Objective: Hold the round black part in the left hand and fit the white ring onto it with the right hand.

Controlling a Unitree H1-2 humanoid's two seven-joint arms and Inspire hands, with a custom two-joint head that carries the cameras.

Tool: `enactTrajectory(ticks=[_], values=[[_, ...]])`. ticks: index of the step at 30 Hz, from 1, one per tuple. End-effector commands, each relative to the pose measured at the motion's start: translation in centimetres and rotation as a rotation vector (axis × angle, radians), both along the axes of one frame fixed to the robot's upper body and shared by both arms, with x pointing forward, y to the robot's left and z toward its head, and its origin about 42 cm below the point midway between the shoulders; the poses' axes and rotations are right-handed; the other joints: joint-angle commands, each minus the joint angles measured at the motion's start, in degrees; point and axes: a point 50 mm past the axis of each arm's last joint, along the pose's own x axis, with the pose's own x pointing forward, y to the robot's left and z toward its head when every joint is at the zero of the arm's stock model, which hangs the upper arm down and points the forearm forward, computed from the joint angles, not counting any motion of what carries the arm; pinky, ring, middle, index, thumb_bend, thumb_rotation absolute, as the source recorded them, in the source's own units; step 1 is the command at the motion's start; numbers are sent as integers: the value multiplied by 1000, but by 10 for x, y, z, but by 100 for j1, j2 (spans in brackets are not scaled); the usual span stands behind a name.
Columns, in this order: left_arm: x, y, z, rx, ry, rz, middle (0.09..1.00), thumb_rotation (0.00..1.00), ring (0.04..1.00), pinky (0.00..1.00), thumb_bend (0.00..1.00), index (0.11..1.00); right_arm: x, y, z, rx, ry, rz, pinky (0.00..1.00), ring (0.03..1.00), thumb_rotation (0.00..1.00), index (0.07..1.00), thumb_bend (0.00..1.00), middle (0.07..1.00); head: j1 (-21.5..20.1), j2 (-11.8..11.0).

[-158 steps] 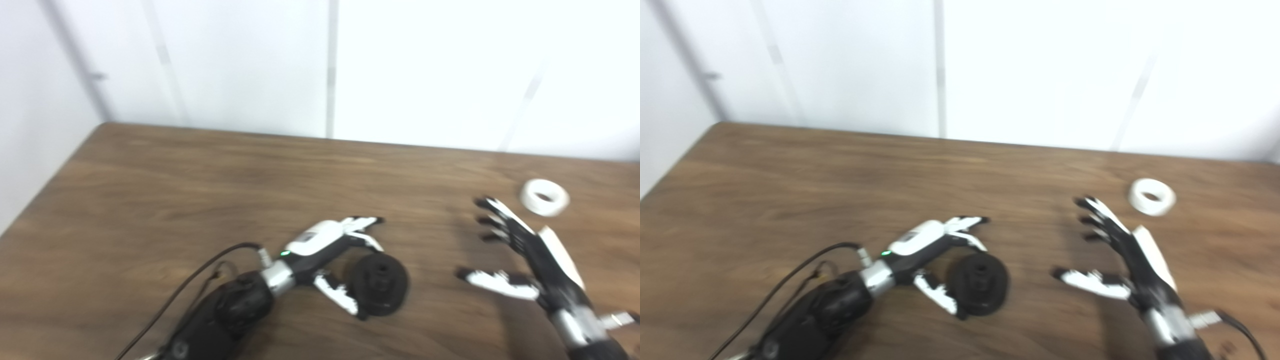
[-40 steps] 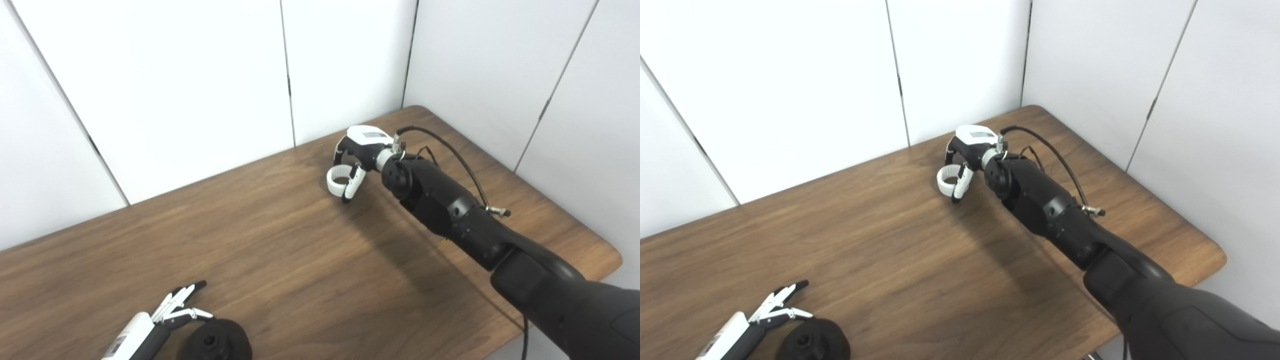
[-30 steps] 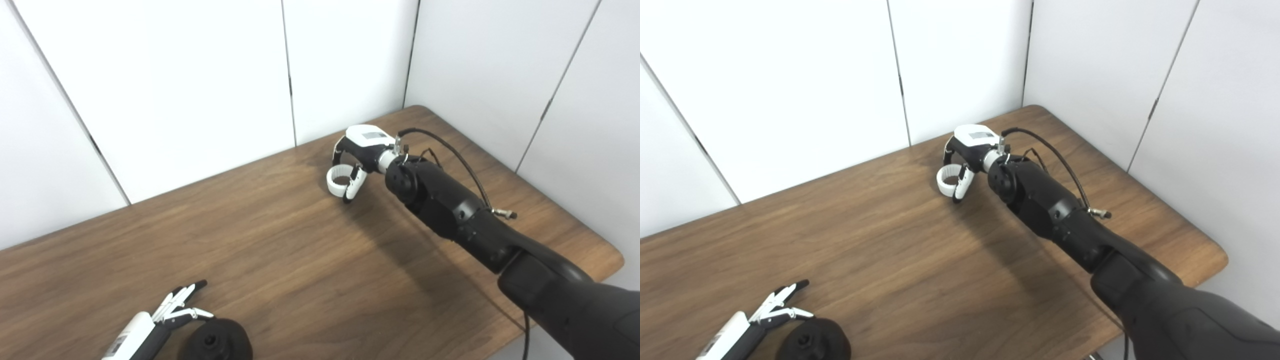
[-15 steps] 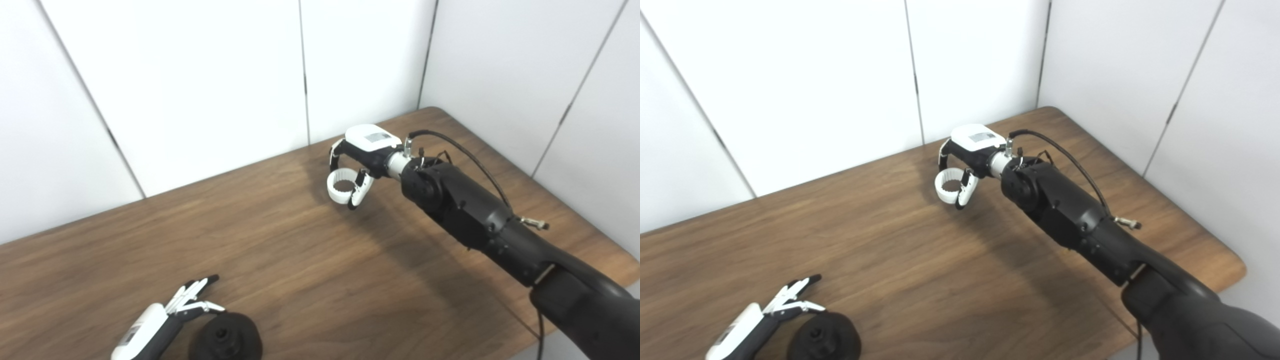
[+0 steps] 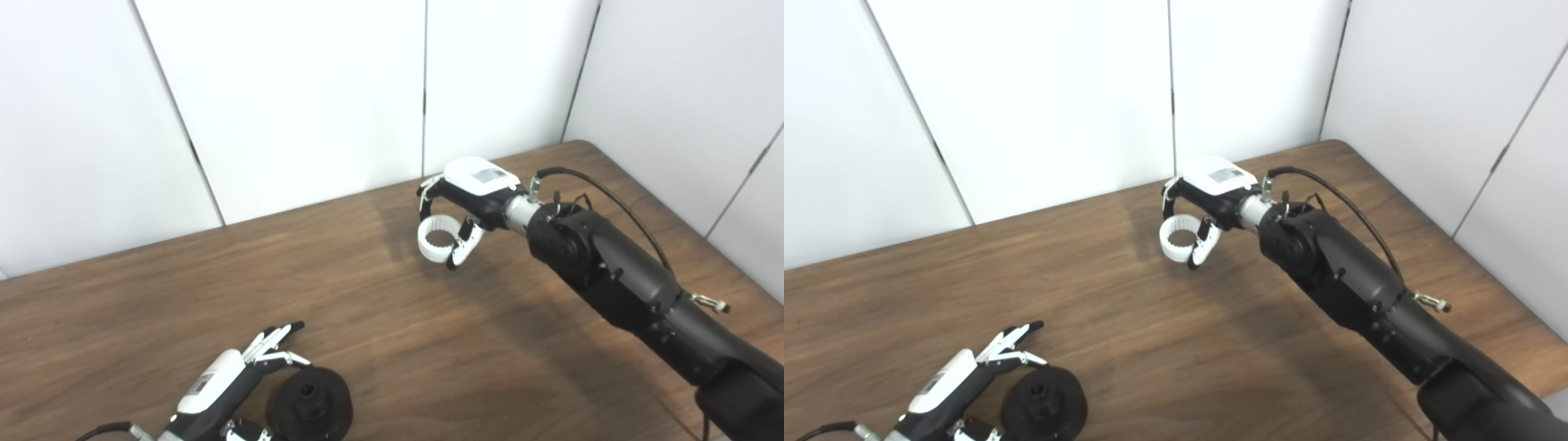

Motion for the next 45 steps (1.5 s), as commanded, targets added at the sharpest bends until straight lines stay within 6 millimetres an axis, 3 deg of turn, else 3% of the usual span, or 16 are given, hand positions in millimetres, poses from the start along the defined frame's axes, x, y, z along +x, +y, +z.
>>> enactTrajectory(ticks=[1, 15, 31, 45], values=[[-7, 4, -18, 115, 92, 4, 1000, 73, 1000, 999, 522, 489, -1, 6, 30, -1, -94, 61, 833, 866, 145, 485, 512, 835, 31, 11], [-9, -10, -17, 108, 86, 4, 1000, 72, 1000, 1000, 522, 488, -37, 43, 43, 53, -123, 250, 803, 861, 147, 484, 512, 826, 669, 219], [-4, -28, -16, 116, 81, 6, 1000, 76, 1000, 1000, 521, 488, -63, 64, 30, 135, -79, 343, 846, 876, 149, 483, 512, 828, 1427, 481], [-2, -37, -16, 121, 79, -1, 1000, 77, 1000, 1000, 521, 488, -74, 83, 22, 192, -36, 400, 845, 887, 152, 484, 511, 839, 1801, 639]])
